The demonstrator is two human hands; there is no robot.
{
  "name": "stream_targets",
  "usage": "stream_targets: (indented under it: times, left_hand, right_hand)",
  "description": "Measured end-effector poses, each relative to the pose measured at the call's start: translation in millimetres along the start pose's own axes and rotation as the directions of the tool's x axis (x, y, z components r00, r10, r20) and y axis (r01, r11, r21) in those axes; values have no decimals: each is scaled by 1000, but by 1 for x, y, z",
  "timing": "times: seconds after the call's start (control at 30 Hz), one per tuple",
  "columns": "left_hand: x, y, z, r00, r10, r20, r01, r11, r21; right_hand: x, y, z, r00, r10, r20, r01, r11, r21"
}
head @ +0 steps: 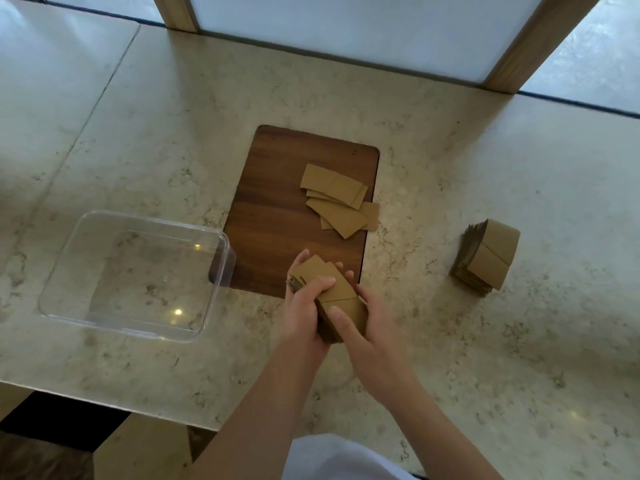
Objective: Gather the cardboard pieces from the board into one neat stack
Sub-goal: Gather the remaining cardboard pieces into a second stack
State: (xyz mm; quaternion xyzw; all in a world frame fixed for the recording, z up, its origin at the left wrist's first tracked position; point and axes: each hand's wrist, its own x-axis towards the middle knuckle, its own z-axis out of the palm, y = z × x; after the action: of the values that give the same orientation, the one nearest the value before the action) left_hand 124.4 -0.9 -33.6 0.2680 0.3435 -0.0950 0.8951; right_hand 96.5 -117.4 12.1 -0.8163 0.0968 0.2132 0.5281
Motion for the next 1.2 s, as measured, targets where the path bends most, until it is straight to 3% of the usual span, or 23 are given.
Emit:
stream_targets:
  times: [0.13, 0.27, 0.4, 0.5, 0.57, 0.63, 0.77, 0.83, 1.03, 1.1, 1.2]
  left_hand:
    - [13, 19, 16, 994, 66, 82, -70, 997, 38]
    - [22, 43, 28, 991, 50, 128, -64, 992, 107]
    - [41, 55, 35, 999, 40, 35, -45, 989, 141]
    - [57, 64, 40, 998, 57, 23, -58, 997, 55]
    - [65, 64, 41, 995, 51, 85, -57, 996, 69]
    - [71, 62, 38, 989, 1, 148, -6, 999, 33]
    - [83, 58, 28, 978, -90, 189, 111, 989, -103]
    - [90, 59, 23, 979, -102, 176, 122, 987, -105]
    - [100, 61, 12, 990, -73, 120, 85, 991, -101]
    - [102, 61, 9, 994, -63, 93, 71, 994, -88]
    - [104, 59, 10, 999, -40, 23, 41, 998, -50]
  right_hand:
    - [25, -18, 6, 998, 57, 7, -57, 979, 196]
    - [56, -28, 13, 992, 86, 88, -94, 991, 96]
    - [99, -37, 11, 972, 145, 187, -171, 977, 129]
    - [158, -57, -5, 996, 88, 2, -88, 995, -57]
    - [199, -66, -14, 994, 15, -108, -41, 967, -251]
    - [232, -71, -18, 995, -65, -74, 22, 879, -476]
    - [264, -68, -13, 1000, -26, 16, 29, 652, -758]
    - [274, -65, -9, 996, -87, 25, 71, 571, -818]
    - [281, -61, -5, 962, -260, 80, 199, 469, -860]
    - [273, -57, -7, 962, -268, 53, 188, 510, -839]
    - [254, -55, -10, 978, -205, -39, 115, 688, -716]
